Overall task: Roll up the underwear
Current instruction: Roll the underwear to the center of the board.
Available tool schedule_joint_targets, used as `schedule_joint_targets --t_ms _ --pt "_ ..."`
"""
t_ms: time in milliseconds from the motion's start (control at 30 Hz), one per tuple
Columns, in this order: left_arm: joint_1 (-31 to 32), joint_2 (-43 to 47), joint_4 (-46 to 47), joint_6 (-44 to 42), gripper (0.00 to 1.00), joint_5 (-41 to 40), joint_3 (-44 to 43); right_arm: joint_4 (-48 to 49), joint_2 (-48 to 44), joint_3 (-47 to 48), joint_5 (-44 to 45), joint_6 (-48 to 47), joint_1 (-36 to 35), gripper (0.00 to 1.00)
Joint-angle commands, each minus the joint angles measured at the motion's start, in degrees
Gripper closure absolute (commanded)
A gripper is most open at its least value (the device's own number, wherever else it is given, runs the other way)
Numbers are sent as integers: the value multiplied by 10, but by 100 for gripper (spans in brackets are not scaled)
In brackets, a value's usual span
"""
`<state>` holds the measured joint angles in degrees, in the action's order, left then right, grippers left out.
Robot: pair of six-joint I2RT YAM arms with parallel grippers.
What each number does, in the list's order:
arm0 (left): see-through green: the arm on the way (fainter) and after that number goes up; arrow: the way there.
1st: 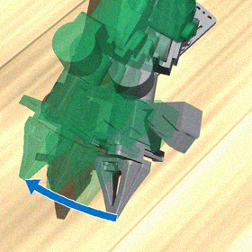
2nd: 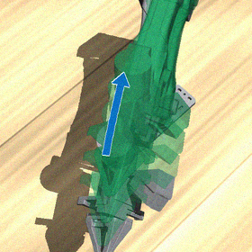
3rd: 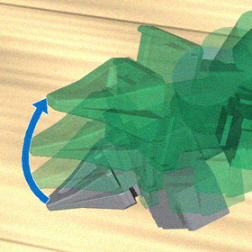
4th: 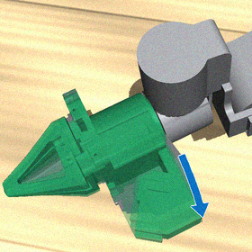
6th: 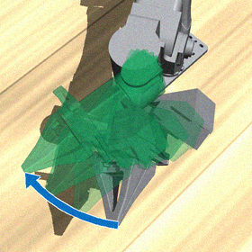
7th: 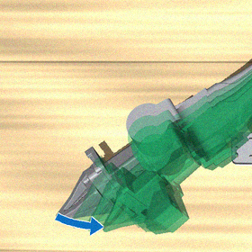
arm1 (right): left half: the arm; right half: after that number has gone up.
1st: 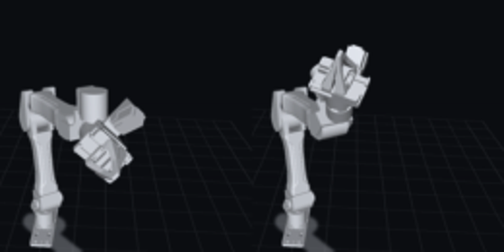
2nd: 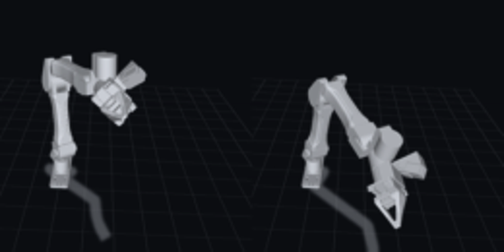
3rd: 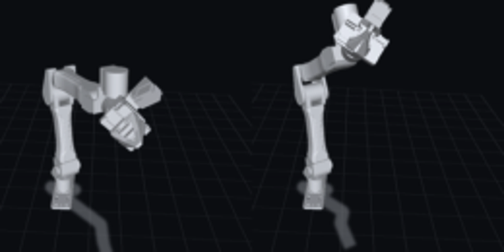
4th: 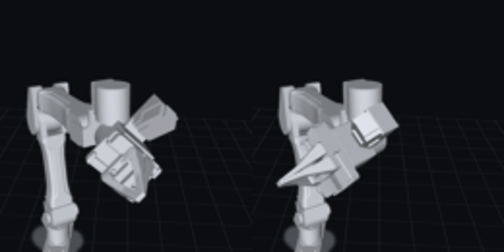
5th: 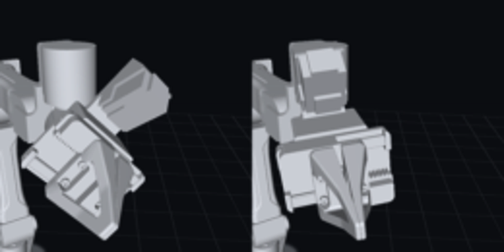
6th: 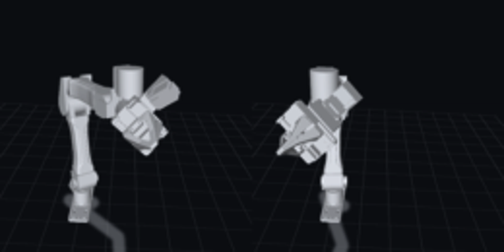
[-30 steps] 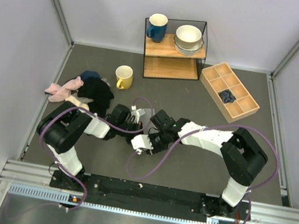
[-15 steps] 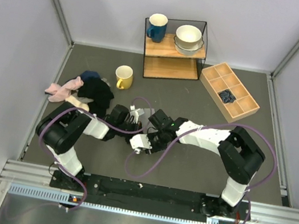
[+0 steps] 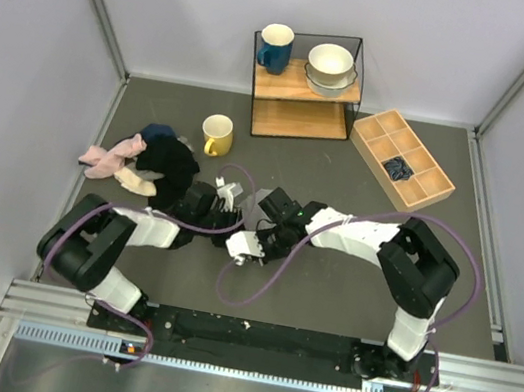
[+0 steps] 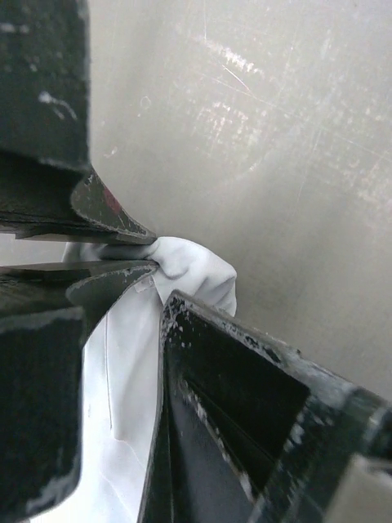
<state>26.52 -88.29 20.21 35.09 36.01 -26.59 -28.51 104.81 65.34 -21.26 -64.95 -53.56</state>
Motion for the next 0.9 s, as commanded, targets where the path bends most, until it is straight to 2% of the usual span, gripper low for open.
schedule_joint_targets --t_ms 0,267,433,567,667,733,867 --pt "-9 79 -47 -31 66 -77 14 -54 50 7 -12 -1 13 92" --pt "-14 311 -97 -40 56 -258 83 -183 65 72 -156 4 63 95" --pt "-12 467 -71 -61 53 -280 136 -290 105 127 -236 -27 86 96" --pt "-11 593 -61 -132 53 -272 166 -358 131 162 -268 -40 93 96" --pt "-11 689 -57 -169 51 -260 172 -371 154 192 -273 -7 92 95" --pt "-10 728 12 -169 47 -202 195 -388 172 225 -261 32 94 94" --pt "8 704 109 -160 47 -108 206 -432 222 278 -274 64 115 93"
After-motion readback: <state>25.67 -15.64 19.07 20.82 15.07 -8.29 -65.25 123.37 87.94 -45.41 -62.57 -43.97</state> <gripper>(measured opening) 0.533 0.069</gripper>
